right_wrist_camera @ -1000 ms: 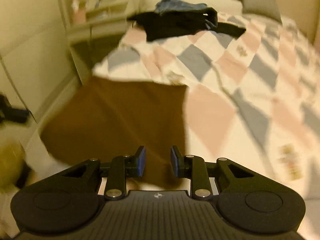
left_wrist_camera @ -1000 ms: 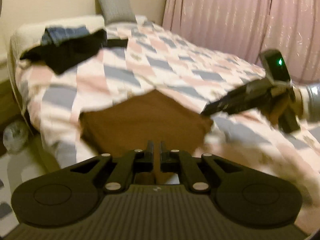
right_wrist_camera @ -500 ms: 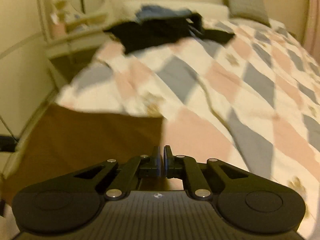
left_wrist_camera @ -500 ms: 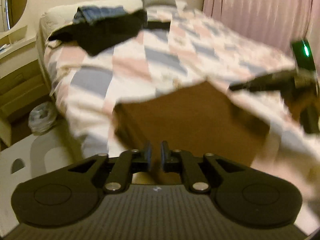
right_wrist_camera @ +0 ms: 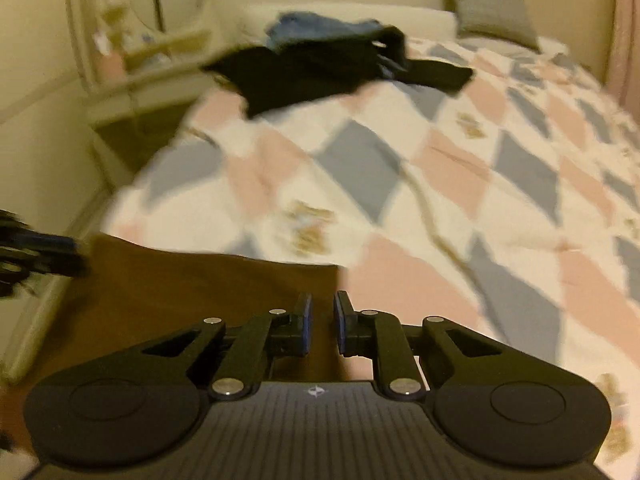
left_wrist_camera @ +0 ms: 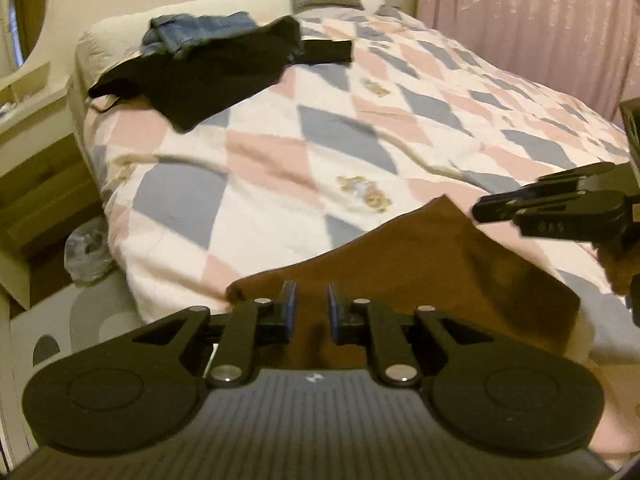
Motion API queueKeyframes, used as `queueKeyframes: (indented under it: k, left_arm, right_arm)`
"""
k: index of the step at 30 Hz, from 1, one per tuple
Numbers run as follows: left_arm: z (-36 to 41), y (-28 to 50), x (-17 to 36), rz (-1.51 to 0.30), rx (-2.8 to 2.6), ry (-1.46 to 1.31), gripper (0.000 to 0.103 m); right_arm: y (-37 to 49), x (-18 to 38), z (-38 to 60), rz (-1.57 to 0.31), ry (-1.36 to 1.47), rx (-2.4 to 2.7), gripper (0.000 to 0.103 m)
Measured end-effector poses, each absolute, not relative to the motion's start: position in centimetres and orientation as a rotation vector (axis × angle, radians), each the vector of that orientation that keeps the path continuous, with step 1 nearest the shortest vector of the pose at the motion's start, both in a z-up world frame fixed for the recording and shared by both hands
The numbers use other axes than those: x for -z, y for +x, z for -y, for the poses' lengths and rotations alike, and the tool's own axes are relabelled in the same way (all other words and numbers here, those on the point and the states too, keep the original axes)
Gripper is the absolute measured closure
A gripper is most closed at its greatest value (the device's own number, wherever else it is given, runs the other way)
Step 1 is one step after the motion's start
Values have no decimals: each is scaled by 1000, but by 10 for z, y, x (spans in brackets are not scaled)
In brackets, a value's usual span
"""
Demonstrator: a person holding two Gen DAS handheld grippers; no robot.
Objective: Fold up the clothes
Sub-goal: 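Move both open grippers to the edge of the folded brown shirt, then grasp the folded shirt edge with the left gripper while the right gripper grasps it too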
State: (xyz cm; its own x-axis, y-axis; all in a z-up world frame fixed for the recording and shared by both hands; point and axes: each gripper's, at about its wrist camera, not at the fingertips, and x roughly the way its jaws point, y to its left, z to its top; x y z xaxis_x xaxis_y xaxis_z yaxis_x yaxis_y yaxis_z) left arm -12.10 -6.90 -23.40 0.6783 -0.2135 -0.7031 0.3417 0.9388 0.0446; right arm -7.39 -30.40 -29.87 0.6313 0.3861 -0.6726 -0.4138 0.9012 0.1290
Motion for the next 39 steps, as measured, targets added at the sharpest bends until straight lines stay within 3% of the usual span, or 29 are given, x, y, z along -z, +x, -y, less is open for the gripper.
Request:
queueKeyframes:
  k: [3,5,6,7,8,9,10,18,28,31,33,35,39]
  left_arm:
    - [81,-99,258,-868,242,226,87]
    - [77,-85,269,-938,175,188,90]
    - [77,-84,265,-946,153,179,90]
    - [79,-85,258,-941,129,191,90]
    - [81,-88,249,-931,99,214,86]
    - [83,-90,242,-930,68,232,75]
    - [84,-93,235,-940,48,236,72]
    - [81,-126,200,-1068,-10,144,67]
    - [78,-172,217,-1210,-52,91,57]
    - [63,-190,224,-1219,-45,-12,54]
    - [50,-202,228,-1226,-40,-97,44]
    - [28,-211,235,-1241,-31,-246,39]
    - [-11,-217,252,-1271,-15,-528,40]
  right_arm:
    - [-67,317,288,-855,-107,-470,82]
    - [-59,329,292,-896,-108,-371,103]
    - [-58,328,299,-898,-60,-313,102]
    - [-60,324,306,-890,-25,-270,82]
    - [-64,318,313,-875,-1,-242,75]
    - [-69,312,320,-860,23,-214,75]
    - [-74,306,325,-849,40,-208,76]
    - [-153,270,339,-841,59,-262,74]
    - [-209,276,320,-934,95,-283,69]
    - [-224,274,300,-891,-53,-318,63]
    - [-240,276,278,-821,-229,-379,57]
    - [-258,283,253,-723,-438,-459,45]
    - [-292,309,205,-490,-832,-606,37]
